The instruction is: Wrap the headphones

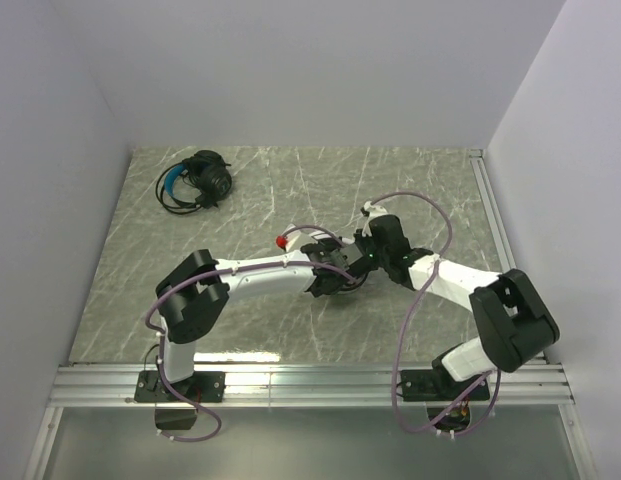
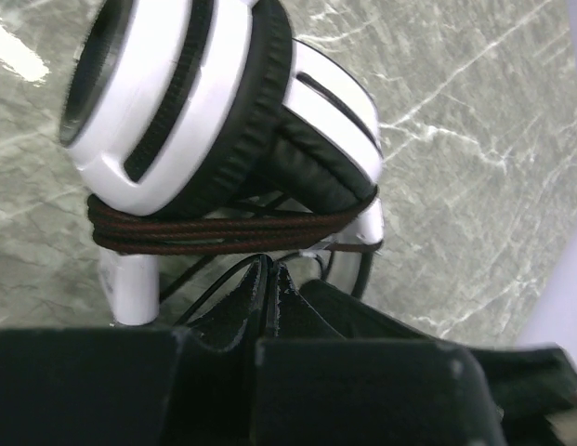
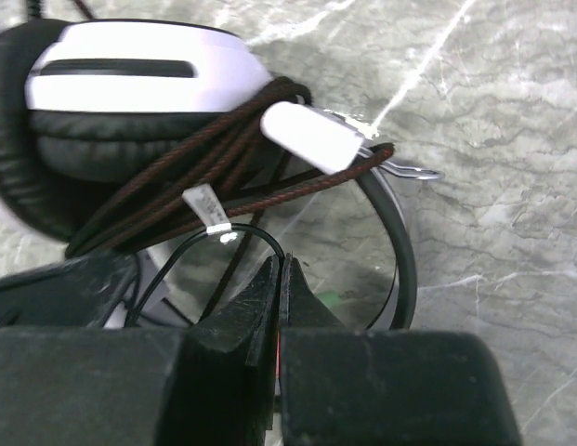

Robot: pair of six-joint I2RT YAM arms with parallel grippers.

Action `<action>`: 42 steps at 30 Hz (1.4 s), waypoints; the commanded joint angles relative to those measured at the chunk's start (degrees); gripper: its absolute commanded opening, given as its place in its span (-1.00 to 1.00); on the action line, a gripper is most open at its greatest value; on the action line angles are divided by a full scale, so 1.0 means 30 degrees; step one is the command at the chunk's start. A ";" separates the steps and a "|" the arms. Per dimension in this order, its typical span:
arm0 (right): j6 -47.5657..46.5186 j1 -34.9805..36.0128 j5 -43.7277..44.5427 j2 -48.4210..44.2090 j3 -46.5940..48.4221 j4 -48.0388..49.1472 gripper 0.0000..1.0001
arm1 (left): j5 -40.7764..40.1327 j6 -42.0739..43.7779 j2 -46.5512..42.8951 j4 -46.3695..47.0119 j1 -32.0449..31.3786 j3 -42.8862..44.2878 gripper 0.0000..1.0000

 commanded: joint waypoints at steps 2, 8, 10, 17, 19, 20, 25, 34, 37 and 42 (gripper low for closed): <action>0.0791 -0.0195 0.0857 0.0953 0.0235 0.0567 -1.00 | 0.0030 -0.4005 0.0472 -0.0003 -0.0005 0.1359 -0.99; 0.1348 -0.0370 0.0739 0.2128 0.0763 -0.0078 -1.00 | 0.1668 -0.3391 0.0855 -0.0126 0.0464 0.1567 -0.99; 0.1378 -0.0632 0.0652 0.1777 0.0529 0.0068 -1.00 | 0.2313 -0.2575 0.0709 0.0693 0.0726 0.1188 -0.99; 0.1408 -0.1190 -0.0753 0.0958 0.0061 0.0770 -0.38 | 0.5300 -0.0201 0.1175 0.1721 0.1956 0.1125 -0.99; 0.1496 -0.1220 -0.0697 0.0138 -0.0466 0.1267 -0.26 | 0.6383 0.0710 0.1614 0.1227 0.2483 0.2057 -0.99; 0.1554 -0.1336 -0.0696 -0.0155 -0.0613 0.1415 -0.25 | 0.6418 0.0799 0.2167 0.0382 0.2573 0.2441 -0.99; 0.1701 -0.1512 -0.0492 -0.1563 -0.1493 0.2177 -0.26 | 0.6185 0.1151 0.3226 -0.0798 0.2544 0.3820 -0.99; 0.1203 -0.1542 -0.1194 -0.1448 -0.1641 0.2209 -0.28 | 0.5042 0.1502 0.3988 -0.2496 0.2486 0.5605 -0.99; 0.1203 -0.1513 -0.1222 -0.0746 -0.1289 0.1799 -0.47 | 0.4807 0.1824 0.4077 -0.2205 0.2398 0.5755 -0.99; 0.1233 -0.1513 -0.1692 0.0075 -0.0967 0.1710 -0.53 | 0.4954 0.2498 0.4136 -0.1414 0.2398 0.5580 -0.90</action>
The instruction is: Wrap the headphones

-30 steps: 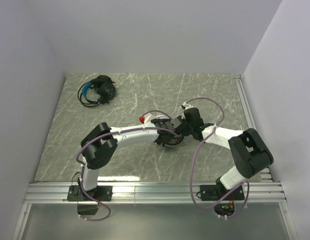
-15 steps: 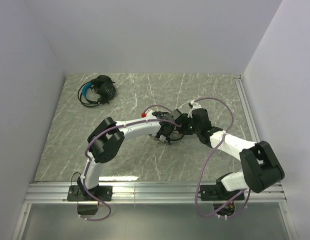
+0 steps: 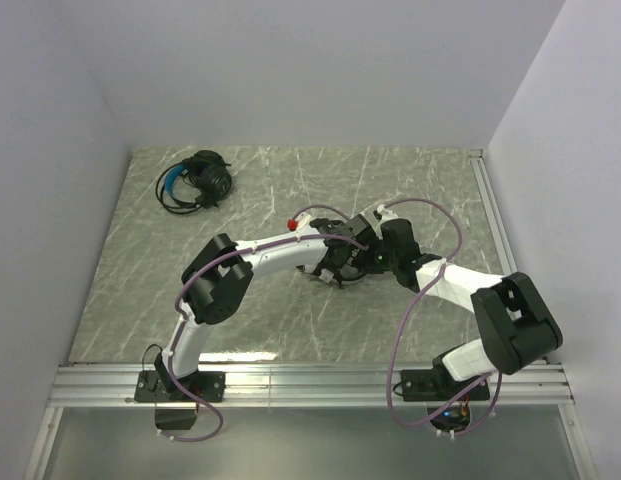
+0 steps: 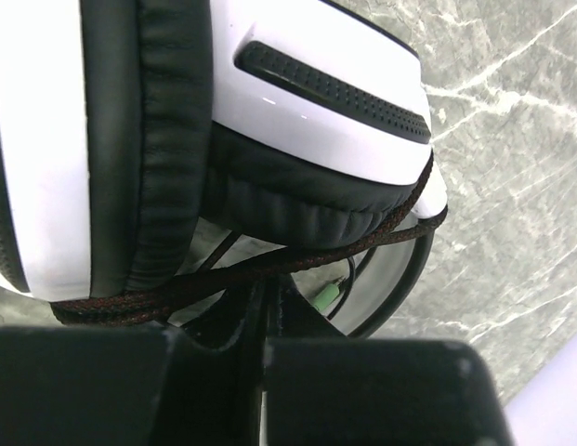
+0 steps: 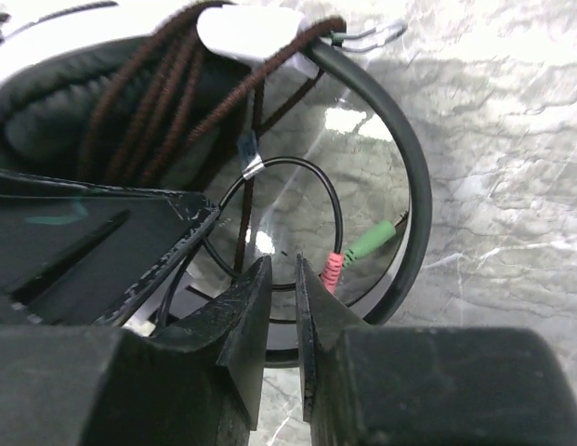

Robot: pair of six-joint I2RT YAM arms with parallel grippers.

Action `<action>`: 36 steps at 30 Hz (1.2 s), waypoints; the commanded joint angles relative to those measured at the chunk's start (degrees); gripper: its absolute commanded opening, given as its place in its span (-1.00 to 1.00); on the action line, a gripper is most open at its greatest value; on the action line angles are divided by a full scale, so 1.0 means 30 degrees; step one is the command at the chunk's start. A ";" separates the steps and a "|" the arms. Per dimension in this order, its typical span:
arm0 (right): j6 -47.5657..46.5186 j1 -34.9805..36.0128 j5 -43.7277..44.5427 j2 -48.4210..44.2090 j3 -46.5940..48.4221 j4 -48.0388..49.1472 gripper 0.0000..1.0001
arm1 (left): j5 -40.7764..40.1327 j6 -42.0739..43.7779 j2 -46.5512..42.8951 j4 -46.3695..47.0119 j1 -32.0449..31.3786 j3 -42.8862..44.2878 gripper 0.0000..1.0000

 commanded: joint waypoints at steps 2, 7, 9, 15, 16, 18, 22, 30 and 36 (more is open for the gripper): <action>-0.0137 -0.0107 -0.0753 0.0405 0.0491 0.0587 -0.54 | -0.0817 0.0524 0.0274 0.0605 -0.0028 0.0523 -0.80; 0.0010 -0.0136 -0.1487 -0.0004 0.0140 0.1320 -0.33 | -0.0817 0.0495 0.0186 0.0635 -0.0057 0.0493 -0.77; 0.0010 -0.0107 -0.1574 -0.0298 0.0022 0.1584 -0.26 | -0.0788 0.0408 0.0157 0.0460 -0.0028 0.0581 -0.77; -0.0136 -0.0107 -0.2276 -0.0212 -0.0037 0.1966 -0.22 | -0.0437 0.0378 -0.0018 0.0692 -0.0028 0.0436 -0.81; -0.0166 -0.0107 -0.2539 -0.0124 -0.0008 0.2024 -0.22 | -0.0378 0.0407 -0.0019 0.0809 -0.0028 0.0435 -0.81; -0.0224 -0.0107 -0.2717 -0.0035 -0.0007 0.2083 -0.22 | -0.0319 0.0495 -0.0107 0.0898 -0.0028 0.0464 -0.81; -0.0342 -0.0107 -0.2893 0.0111 0.0109 0.1996 -0.24 | -0.0319 0.0495 -0.0106 0.0722 -0.0057 0.0699 -0.79; -0.0371 -0.0107 -0.3246 0.1225 0.0666 0.1615 -0.45 | 0.0003 0.0817 -0.0750 0.1543 -0.0028 0.0230 -0.71; -0.0167 -0.0136 -0.2514 0.1020 0.0607 0.1557 -0.93 | 0.0033 0.1051 -0.0955 0.1543 -0.0028 0.0143 -0.54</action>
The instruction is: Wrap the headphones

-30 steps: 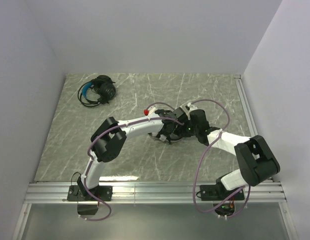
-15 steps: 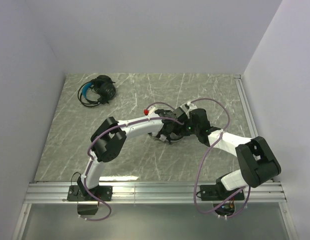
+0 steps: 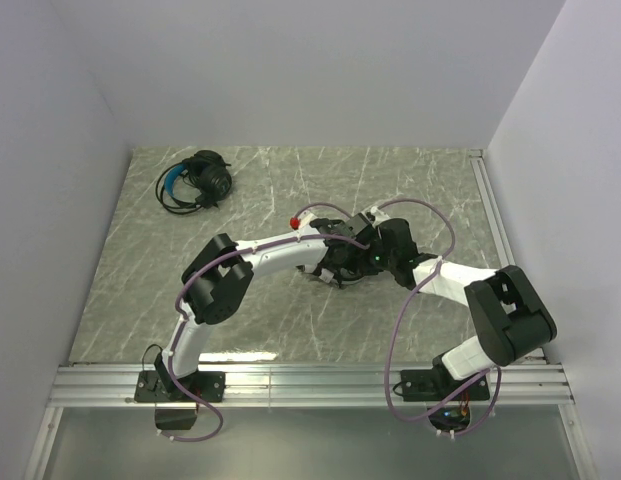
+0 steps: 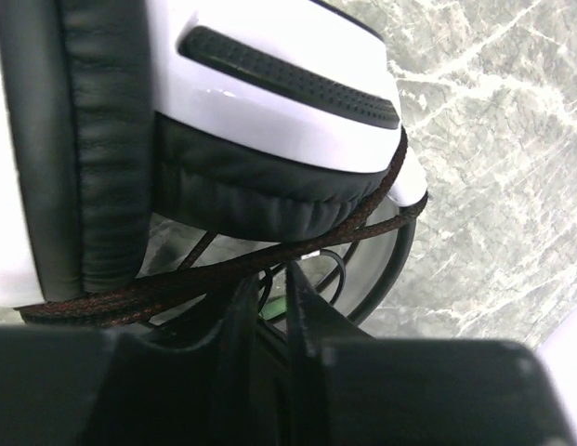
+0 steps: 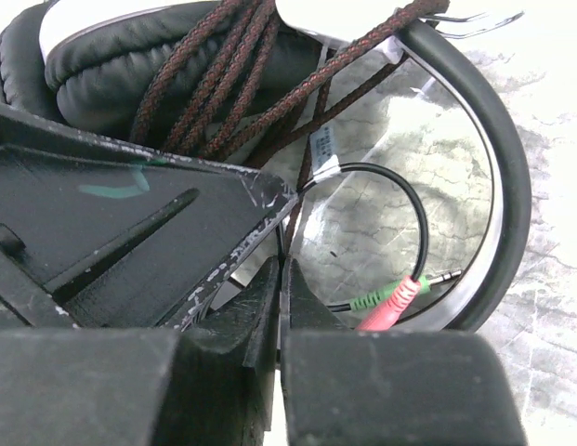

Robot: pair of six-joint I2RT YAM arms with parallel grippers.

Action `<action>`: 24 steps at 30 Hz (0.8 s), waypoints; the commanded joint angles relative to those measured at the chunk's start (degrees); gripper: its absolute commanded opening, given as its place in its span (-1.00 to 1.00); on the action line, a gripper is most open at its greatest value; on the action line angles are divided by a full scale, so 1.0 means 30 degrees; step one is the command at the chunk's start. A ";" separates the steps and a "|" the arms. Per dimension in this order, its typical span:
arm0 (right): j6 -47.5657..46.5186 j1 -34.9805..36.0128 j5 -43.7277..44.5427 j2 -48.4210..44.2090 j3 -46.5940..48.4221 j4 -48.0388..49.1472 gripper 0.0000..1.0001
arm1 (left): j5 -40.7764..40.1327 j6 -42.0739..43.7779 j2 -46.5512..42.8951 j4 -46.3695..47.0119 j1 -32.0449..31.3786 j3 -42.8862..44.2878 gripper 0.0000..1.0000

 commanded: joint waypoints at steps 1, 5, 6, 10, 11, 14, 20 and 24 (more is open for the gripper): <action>0.0045 -0.0114 0.0525 0.0007 0.0636 0.0325 -0.95 | -0.0302 0.0402 -0.1051 0.0770 0.0008 0.0062 -0.48; 0.0250 -0.0144 0.0877 0.0154 0.0725 0.0208 -1.00 | -0.0770 0.0257 -0.1927 0.1064 -0.0138 -0.0756 -0.20; 0.0309 -0.0231 0.0936 0.0154 0.0725 0.0207 -1.00 | -0.0859 0.0286 -0.2075 0.1151 -0.0167 -0.0904 -0.14; 0.0543 -0.0465 0.1288 0.0475 0.0959 -0.0115 -1.00 | -0.1182 0.0345 -0.2720 0.0949 -0.0314 -0.1198 0.00; 0.0573 -0.0524 0.1317 0.0563 0.1018 -0.0144 -1.00 | -0.1269 0.0403 -0.2866 0.0947 -0.0401 -0.1227 0.01; 0.0748 -0.0554 0.1813 0.0857 0.1281 -0.0465 -1.00 | -0.1563 0.0287 -0.3364 0.0596 -0.0577 -0.1286 0.14; 0.1012 -0.0642 0.2517 0.1413 0.1720 -0.1110 -1.00 | -0.1475 0.0200 -0.4797 0.0362 -0.0636 -0.1841 0.27; 0.1012 -0.0671 0.3426 0.1794 0.2219 -0.1872 -1.00 | -0.2176 -0.0912 -0.6875 0.0156 -0.0607 -0.3420 0.31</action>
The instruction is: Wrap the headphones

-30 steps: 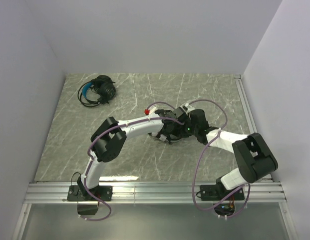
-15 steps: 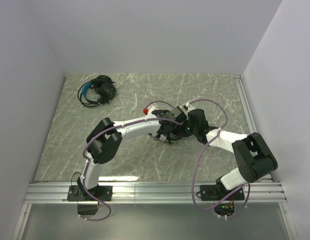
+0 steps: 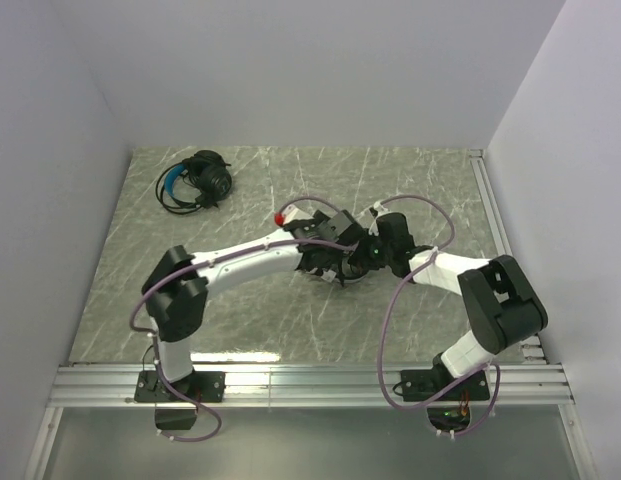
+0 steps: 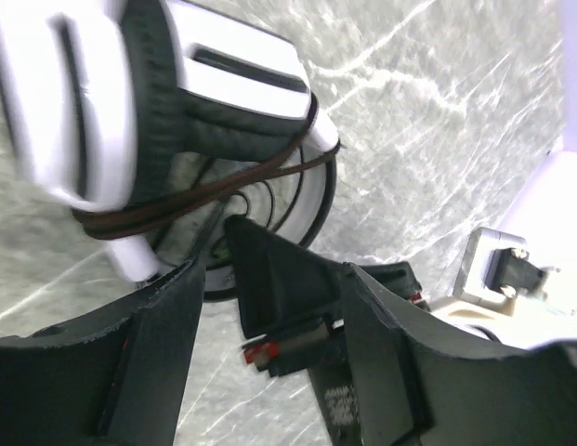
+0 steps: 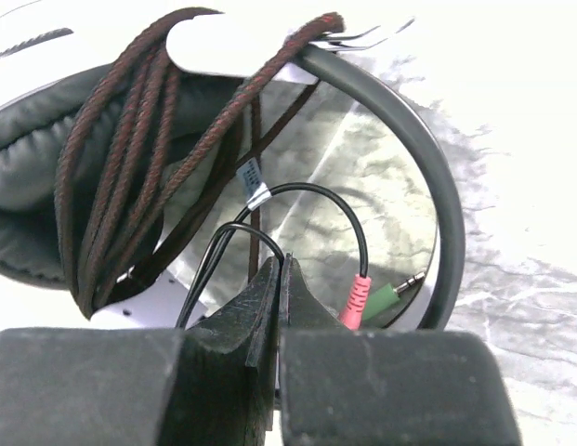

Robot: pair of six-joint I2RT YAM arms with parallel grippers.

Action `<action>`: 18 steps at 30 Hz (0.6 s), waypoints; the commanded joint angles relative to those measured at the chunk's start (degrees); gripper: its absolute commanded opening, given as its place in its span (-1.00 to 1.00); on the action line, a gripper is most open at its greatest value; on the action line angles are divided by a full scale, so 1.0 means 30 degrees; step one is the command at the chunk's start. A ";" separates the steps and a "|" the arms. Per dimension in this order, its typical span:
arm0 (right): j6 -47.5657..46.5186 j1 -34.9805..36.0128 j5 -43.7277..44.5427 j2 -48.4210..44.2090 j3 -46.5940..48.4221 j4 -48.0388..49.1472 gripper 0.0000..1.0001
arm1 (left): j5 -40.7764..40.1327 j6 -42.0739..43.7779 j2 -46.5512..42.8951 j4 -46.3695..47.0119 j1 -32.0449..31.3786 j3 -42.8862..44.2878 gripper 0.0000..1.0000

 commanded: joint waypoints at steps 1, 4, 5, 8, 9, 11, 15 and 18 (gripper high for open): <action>0.0058 -0.0307 0.1940 0.0490 0.0864 -0.0641 -1.00 | -0.1876 -0.1516 -0.2864 -0.0551 -0.0053 -0.2144 0.32; 0.0087 -0.0190 0.2350 0.0695 0.1069 -0.0934 -1.00 | -0.2905 -0.2135 -0.5734 0.0210 -0.0053 -0.4751 0.43; 0.0087 -0.0132 0.2497 0.0783 0.1156 -0.1022 -1.00 | -0.3489 -0.2196 -0.7191 0.0298 -0.0053 -0.5286 0.46; 0.0146 0.0220 0.3375 0.1164 0.1625 -0.1636 -1.00 | -0.4282 -0.2254 -0.9801 0.0125 -0.0024 -0.7016 0.60; 0.0175 0.0308 0.3609 0.1368 0.1858 -0.1957 -1.00 | -0.4344 -0.2342 -1.0364 -0.0022 0.0063 -0.7426 0.64; 0.0117 0.0513 0.3903 0.1516 0.2065 -0.2165 -1.00 | -0.4374 -0.1934 -1.2029 0.0123 0.0355 -0.8568 0.68; 0.0058 0.0660 0.4197 0.1576 0.2241 -0.2429 -1.00 | -0.4228 -0.0617 -1.4321 0.1206 0.0795 -1.0590 0.74; 0.0058 0.0689 0.4547 0.1372 0.2300 -0.2458 -1.00 | -0.4081 -0.0147 -1.5670 0.1412 0.1264 -1.1909 0.77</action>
